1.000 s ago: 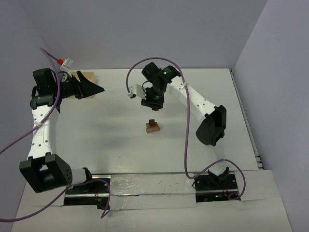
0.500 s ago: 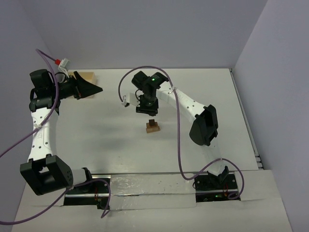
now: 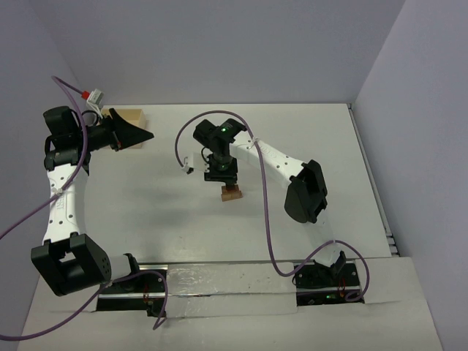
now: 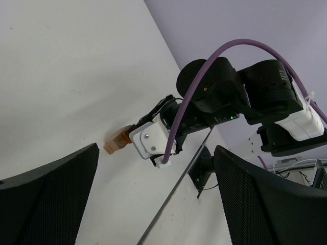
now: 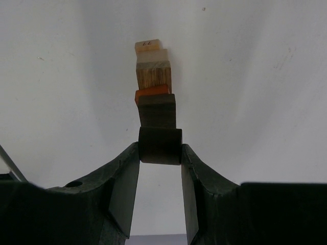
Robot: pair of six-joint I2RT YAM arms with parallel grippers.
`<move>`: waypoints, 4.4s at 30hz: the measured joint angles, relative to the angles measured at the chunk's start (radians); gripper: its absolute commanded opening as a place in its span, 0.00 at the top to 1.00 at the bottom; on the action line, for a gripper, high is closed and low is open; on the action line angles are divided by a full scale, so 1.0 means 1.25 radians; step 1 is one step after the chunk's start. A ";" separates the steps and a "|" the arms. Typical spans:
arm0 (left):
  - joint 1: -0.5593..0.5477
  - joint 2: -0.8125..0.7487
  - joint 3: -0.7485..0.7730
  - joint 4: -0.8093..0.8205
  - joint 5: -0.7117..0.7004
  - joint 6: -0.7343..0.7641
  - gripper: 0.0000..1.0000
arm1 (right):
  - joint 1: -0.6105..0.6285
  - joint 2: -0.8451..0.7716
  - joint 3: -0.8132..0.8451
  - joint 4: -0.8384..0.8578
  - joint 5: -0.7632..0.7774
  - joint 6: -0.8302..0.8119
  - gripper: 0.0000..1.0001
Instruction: Build the wood block tower
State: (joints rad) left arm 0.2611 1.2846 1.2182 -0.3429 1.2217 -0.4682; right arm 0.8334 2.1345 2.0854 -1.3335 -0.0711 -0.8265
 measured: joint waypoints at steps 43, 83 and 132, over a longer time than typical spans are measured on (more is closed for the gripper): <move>0.009 -0.024 -0.050 0.062 0.032 -0.052 0.01 | 0.017 0.016 -0.015 -0.003 0.036 0.014 0.93; 0.012 -0.033 -0.067 0.091 0.039 -0.064 0.01 | 0.032 0.039 -0.003 -0.005 0.048 0.014 0.73; -0.249 0.054 0.065 -0.238 -0.641 0.361 0.01 | -0.523 -0.560 -0.420 0.286 -0.183 0.305 0.00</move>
State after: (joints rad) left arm -0.0501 1.3525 1.2996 -0.6406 0.4207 -0.0163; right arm 0.1794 1.4350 1.5610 -0.9760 -0.2994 -0.4455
